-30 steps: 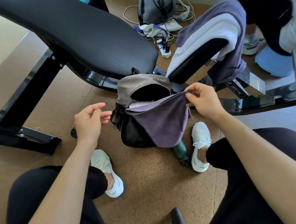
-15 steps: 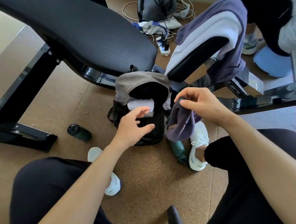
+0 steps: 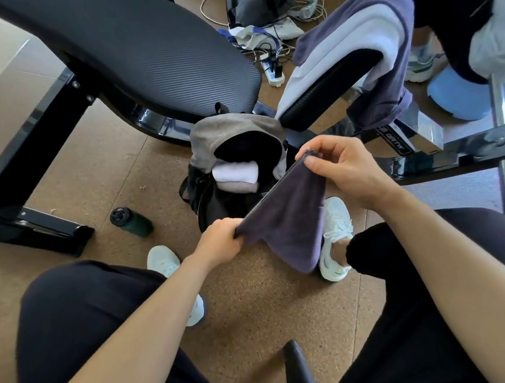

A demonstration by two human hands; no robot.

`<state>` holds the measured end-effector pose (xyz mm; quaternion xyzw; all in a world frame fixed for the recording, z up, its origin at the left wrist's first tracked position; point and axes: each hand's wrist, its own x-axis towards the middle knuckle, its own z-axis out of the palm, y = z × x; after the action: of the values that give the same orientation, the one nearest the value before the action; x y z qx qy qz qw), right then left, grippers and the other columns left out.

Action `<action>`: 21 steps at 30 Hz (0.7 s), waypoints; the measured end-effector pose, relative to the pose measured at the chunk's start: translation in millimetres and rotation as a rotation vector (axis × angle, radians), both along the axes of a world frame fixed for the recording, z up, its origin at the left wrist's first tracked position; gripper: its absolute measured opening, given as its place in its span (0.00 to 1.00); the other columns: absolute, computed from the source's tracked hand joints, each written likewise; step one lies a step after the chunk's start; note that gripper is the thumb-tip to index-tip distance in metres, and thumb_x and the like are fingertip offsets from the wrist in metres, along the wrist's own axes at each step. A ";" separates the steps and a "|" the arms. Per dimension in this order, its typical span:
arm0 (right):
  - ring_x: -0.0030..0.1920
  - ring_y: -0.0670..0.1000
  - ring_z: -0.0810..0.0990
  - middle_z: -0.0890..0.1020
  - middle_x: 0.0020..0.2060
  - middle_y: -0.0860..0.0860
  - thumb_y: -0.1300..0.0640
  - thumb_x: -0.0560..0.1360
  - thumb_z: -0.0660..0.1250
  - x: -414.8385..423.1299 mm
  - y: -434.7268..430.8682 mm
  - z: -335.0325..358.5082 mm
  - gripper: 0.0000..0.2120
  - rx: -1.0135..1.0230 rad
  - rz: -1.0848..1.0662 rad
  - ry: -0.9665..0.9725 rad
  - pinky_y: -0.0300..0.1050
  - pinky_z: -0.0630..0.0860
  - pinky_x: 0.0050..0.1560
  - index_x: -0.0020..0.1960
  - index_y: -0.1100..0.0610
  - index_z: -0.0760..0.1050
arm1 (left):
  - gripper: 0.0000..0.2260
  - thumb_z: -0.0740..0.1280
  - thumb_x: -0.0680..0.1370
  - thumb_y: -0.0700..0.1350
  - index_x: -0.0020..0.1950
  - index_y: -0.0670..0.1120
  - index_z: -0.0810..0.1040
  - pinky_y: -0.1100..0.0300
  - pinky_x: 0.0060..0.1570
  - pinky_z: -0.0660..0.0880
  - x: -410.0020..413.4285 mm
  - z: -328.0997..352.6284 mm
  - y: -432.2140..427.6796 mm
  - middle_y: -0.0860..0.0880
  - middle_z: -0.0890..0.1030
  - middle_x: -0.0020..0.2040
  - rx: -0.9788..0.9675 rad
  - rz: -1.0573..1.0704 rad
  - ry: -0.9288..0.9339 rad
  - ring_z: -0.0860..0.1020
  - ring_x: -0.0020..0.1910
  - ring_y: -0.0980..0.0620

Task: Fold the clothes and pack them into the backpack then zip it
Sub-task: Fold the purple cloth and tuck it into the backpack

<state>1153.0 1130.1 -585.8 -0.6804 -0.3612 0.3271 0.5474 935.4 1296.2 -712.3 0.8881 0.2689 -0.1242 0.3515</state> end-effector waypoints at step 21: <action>0.41 0.48 0.83 0.85 0.38 0.48 0.61 0.73 0.74 36.4 12.9 -46.8 0.05 -0.211 -0.536 -0.156 0.54 0.84 0.53 0.44 0.52 0.83 | 0.10 0.64 0.84 0.38 0.53 0.48 0.84 0.61 0.54 0.81 -4.4 51.7 55.0 0.54 0.87 0.47 -0.511 0.850 -0.742 0.84 0.53 0.55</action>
<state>1189.3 1142.9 -632.6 -0.8278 -0.1735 0.1533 0.5110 931.1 1351.2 -660.5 0.5752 0.4208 0.2833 0.6417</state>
